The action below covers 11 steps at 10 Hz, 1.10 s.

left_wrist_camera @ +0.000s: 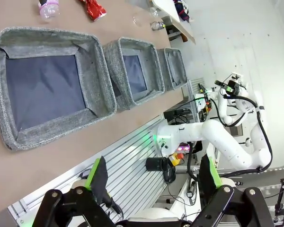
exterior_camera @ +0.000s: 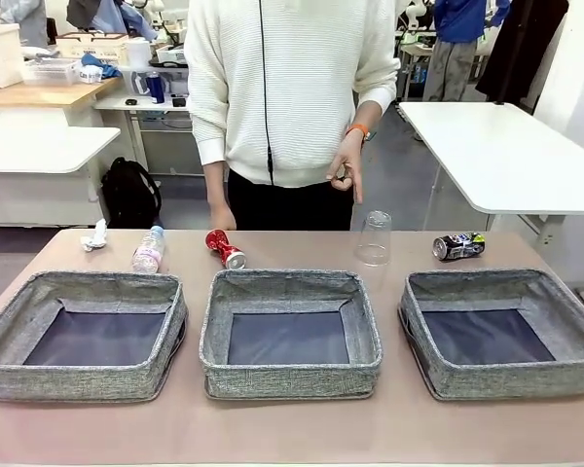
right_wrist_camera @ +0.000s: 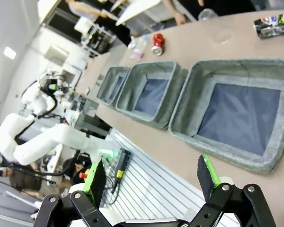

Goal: Sort the waste into the appropriate baskets.
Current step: Pick up the waste item pointed out by the person.

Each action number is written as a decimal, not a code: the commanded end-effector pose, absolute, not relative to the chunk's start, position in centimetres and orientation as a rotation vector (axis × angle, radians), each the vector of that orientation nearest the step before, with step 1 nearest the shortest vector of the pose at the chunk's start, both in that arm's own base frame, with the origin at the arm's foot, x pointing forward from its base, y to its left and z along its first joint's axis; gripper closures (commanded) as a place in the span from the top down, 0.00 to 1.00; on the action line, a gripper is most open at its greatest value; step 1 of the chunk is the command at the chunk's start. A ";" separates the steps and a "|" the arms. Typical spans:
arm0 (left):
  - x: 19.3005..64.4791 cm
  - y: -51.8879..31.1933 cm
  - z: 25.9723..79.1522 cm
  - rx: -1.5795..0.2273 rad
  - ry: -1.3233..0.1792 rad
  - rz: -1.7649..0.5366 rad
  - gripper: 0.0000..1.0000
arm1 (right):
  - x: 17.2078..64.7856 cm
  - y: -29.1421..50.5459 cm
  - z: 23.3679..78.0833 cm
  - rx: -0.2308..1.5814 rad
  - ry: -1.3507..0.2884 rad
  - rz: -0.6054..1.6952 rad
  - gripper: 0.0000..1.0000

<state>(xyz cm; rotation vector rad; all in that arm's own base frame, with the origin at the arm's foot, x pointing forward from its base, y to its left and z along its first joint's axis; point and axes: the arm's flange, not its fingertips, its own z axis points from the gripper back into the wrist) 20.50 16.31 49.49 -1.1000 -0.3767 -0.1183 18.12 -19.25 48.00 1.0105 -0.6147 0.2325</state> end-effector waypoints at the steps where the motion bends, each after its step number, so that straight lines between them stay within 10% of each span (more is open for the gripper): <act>1: 20.6 16.3 49.8 -1.112 -0.392 -0.140 1.00 | 18.3 -19.3 48.5 1.016 -0.640 0.253 1.00; 7: 20.6 16.3 49.8 -1.112 -0.392 -0.140 1.00 | 18.2 -19.2 48.0 1.011 -0.619 0.230 1.00; 11: 20.6 16.3 49.8 -1.112 -0.392 -0.140 1.00 | 33.5 -12.8 47.4 0.933 -0.711 0.794 1.00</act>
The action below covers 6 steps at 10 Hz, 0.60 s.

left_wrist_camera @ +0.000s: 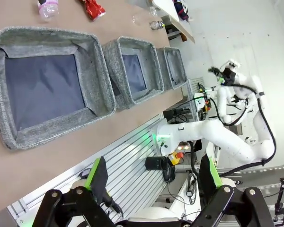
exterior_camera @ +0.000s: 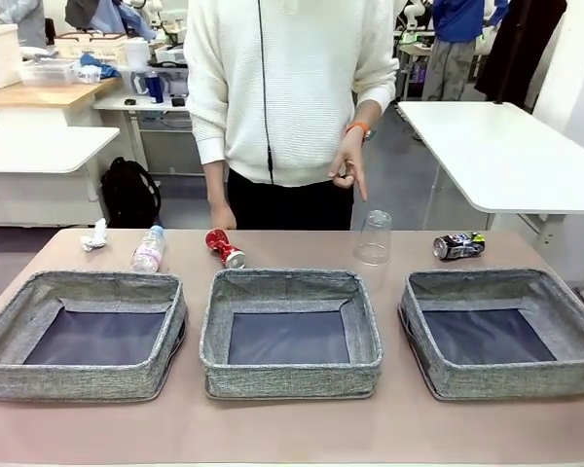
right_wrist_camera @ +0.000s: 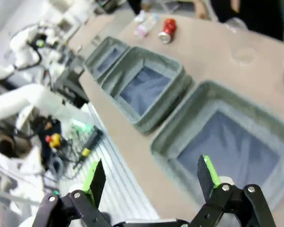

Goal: Sort the waste into the appropriate baskets.
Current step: Pick up the waste item pointed out by the person.

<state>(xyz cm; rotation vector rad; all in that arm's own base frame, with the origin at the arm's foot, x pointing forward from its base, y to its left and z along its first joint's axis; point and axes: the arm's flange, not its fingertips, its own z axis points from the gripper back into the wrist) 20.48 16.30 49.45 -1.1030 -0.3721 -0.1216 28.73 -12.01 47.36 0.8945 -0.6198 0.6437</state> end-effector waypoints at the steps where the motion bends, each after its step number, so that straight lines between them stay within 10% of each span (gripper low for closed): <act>1: 20.6 16.3 49.8 -1.112 -0.392 -0.140 1.00 | 36.4 -11.1 47.1 0.852 -0.844 0.884 1.00; 3: 20.6 16.3 49.8 -1.112 -0.392 -0.140 1.00 | 38.3 -9.1 46.4 0.773 -1.033 1.072 1.00; 6: 20.6 16.3 49.8 -1.112 -0.392 -0.140 1.00 | 35.9 -8.1 47.8 0.831 -0.799 0.910 1.00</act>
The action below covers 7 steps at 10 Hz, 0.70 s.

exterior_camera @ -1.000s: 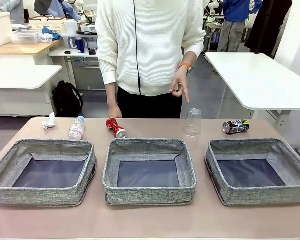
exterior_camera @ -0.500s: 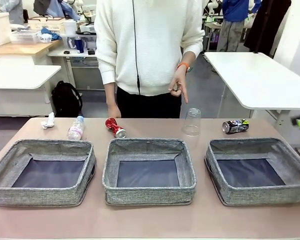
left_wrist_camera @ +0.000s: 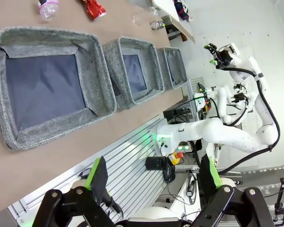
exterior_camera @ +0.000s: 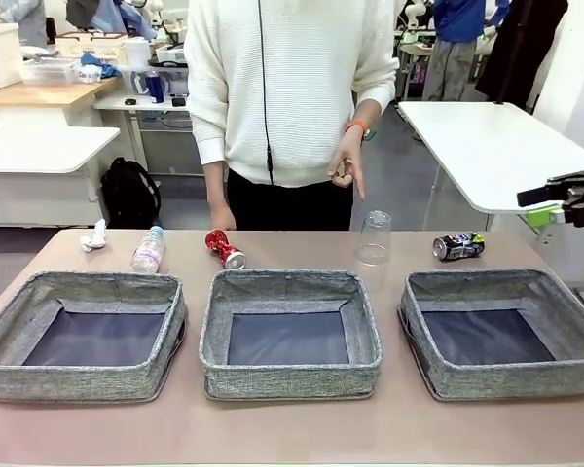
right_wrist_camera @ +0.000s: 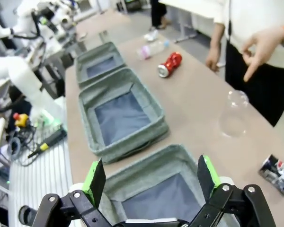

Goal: Sort the waste into the appropriate baskets.
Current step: Pick up the waste item pointed out by the person.

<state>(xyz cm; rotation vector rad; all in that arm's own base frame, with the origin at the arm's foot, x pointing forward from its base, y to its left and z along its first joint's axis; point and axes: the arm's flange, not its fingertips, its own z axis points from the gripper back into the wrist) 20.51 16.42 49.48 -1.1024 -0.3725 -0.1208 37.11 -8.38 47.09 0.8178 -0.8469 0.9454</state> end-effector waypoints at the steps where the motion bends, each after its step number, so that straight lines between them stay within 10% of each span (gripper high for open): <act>1: 20.6 16.3 49.8 -1.112 -0.392 -0.140 1.00 | 37.7 -8.1 47.2 0.803 -0.873 0.979 1.00; 7: 20.6 16.3 49.8 -1.112 -0.392 -0.140 1.00 | 50.8 -11.1 42.3 0.657 -1.575 1.800 1.00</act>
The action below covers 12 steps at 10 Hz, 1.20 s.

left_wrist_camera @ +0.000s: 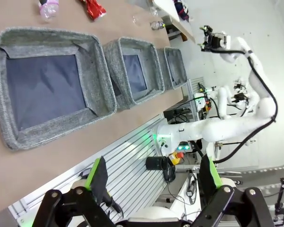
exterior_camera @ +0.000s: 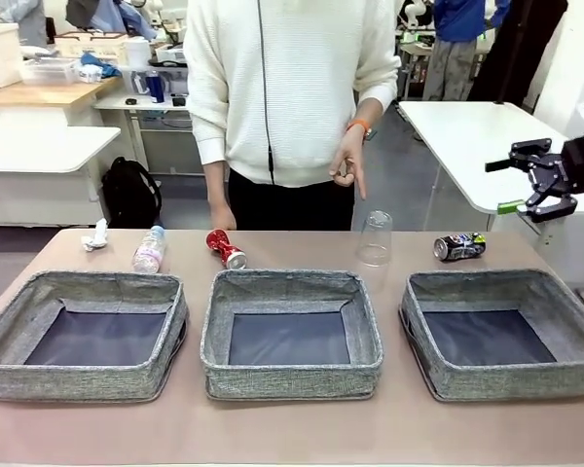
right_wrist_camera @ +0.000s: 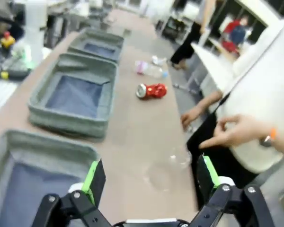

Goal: Sort the waste into the appropriate baskets.
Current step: Pick up the waste item pointed out by the person.

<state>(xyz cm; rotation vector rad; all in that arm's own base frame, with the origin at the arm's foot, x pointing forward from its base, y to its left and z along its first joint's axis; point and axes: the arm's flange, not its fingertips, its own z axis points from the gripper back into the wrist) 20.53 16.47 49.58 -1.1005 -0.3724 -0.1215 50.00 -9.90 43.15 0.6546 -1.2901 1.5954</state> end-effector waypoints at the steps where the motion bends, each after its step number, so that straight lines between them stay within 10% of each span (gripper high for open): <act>1: 20.6 16.3 49.8 -1.112 -0.392 -0.140 1.00 | 51.3 -10.1 41.8 0.783 -1.478 1.718 1.00; 10: 20.6 16.3 49.8 -1.112 -0.392 -0.140 1.00 | 62.3 2.3 35.3 0.525 -0.888 1.447 1.00; 12: 20.6 16.3 49.8 -1.112 -0.392 -0.140 1.00 | 61.1 1.9 35.8 0.560 -0.970 1.448 1.00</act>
